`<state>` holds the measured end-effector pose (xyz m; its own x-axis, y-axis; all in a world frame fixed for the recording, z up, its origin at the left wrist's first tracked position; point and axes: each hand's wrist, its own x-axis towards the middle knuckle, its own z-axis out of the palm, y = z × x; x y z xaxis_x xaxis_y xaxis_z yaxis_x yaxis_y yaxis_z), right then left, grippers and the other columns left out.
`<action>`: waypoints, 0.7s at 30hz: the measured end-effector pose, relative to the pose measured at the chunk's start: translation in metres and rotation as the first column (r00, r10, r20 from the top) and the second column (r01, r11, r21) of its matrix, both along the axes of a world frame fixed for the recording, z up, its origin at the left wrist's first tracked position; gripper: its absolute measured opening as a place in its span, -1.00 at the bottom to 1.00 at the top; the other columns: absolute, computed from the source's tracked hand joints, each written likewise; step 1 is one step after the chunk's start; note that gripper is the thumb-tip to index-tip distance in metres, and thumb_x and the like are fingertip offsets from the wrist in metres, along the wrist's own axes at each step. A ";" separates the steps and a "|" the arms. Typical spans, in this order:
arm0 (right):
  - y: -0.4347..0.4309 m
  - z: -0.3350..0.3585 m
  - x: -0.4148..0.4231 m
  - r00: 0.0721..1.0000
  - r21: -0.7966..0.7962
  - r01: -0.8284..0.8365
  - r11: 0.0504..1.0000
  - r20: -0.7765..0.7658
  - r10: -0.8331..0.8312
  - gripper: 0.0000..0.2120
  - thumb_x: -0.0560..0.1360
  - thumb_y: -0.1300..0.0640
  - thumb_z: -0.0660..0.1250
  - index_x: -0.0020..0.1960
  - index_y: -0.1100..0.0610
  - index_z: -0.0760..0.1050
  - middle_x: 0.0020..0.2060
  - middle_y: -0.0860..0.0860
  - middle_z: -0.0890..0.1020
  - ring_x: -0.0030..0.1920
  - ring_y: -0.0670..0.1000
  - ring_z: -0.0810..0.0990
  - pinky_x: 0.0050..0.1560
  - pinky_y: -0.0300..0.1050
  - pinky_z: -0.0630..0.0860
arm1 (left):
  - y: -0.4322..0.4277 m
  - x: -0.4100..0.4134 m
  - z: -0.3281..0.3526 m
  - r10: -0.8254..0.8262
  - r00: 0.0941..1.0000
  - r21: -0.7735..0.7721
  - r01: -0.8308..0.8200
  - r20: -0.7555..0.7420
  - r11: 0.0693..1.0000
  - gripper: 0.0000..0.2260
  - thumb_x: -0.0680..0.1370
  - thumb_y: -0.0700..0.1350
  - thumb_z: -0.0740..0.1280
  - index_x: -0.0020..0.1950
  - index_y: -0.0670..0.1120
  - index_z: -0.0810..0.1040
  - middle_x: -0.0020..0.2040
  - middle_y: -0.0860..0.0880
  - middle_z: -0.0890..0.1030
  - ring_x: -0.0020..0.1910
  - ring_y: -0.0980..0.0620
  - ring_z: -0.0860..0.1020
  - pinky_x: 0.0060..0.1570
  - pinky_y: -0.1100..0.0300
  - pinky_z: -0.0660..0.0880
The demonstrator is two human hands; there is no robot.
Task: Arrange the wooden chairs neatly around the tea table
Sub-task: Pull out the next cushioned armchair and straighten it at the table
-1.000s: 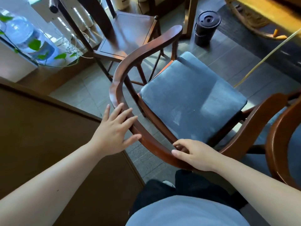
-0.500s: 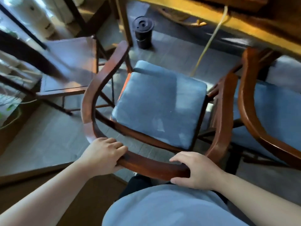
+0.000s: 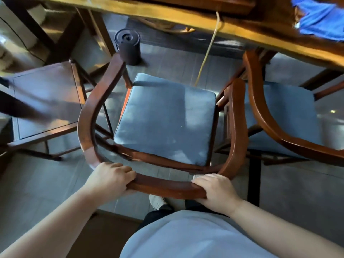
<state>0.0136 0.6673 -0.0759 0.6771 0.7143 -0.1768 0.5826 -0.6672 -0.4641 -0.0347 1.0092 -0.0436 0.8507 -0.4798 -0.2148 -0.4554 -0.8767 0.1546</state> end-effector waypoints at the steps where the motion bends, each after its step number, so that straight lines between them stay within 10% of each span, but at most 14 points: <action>1: 0.009 0.000 0.002 1.000 0.002 0.003 1.000 0.003 -0.003 -0.63 0.19 0.09 0.63 -0.04 0.10 0.66 -0.13 0.00 0.73 -0.14 0.13 0.69 -0.16 0.02 0.64 | 0.008 0.007 0.002 0.013 1.000 0.014 -0.013 0.001 1.000 -0.68 0.32 0.22 0.44 -0.27 -0.02 0.55 -0.39 0.05 0.56 -0.41 -0.04 0.58 -0.41 0.13 0.56; 9: 0.040 -0.007 0.039 0.970 -0.032 -0.150 0.988 -0.196 0.141 -0.63 0.42 0.05 0.39 0.22 0.07 0.53 0.11 0.02 0.65 0.13 0.11 0.58 0.17 0.02 0.47 | 0.054 0.048 0.009 0.064 0.997 0.098 -0.060 -0.033 0.993 -0.61 0.36 0.35 0.27 -0.14 0.05 0.58 -0.25 0.07 0.63 -0.22 -0.04 0.62 -0.22 0.07 0.57; 14: 0.035 -0.005 0.072 0.904 -0.279 -0.424 0.862 -0.196 0.381 -0.70 0.47 -0.06 0.34 0.15 0.01 0.44 0.03 -0.04 0.64 0.06 0.09 0.61 0.00 0.00 0.51 | 0.053 0.051 0.011 0.088 0.987 0.198 -0.060 -0.136 0.978 -0.57 0.42 0.37 0.18 0.03 0.08 0.55 -0.06 0.11 0.64 -0.02 0.03 0.59 0.01 0.07 0.51; 21: 0.012 0.000 0.112 0.856 -0.340 -0.488 0.804 -0.365 0.366 -0.61 0.44 0.02 0.39 0.21 0.02 0.37 0.09 0.02 0.59 0.10 0.11 0.58 0.04 0.07 0.51 | 0.013 0.059 0.010 0.128 0.991 0.010 -0.128 0.041 0.992 -0.66 0.28 0.21 0.51 -0.28 -0.05 0.59 -0.39 0.01 0.61 -0.38 -0.09 0.60 -0.34 0.08 0.58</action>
<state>0.1252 0.6792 -0.0756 0.2009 0.7388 -0.6433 0.7463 -0.5408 -0.3880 0.0240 1.0225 -0.0334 0.9130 -0.3638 -0.1846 -0.3450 -0.9300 0.1267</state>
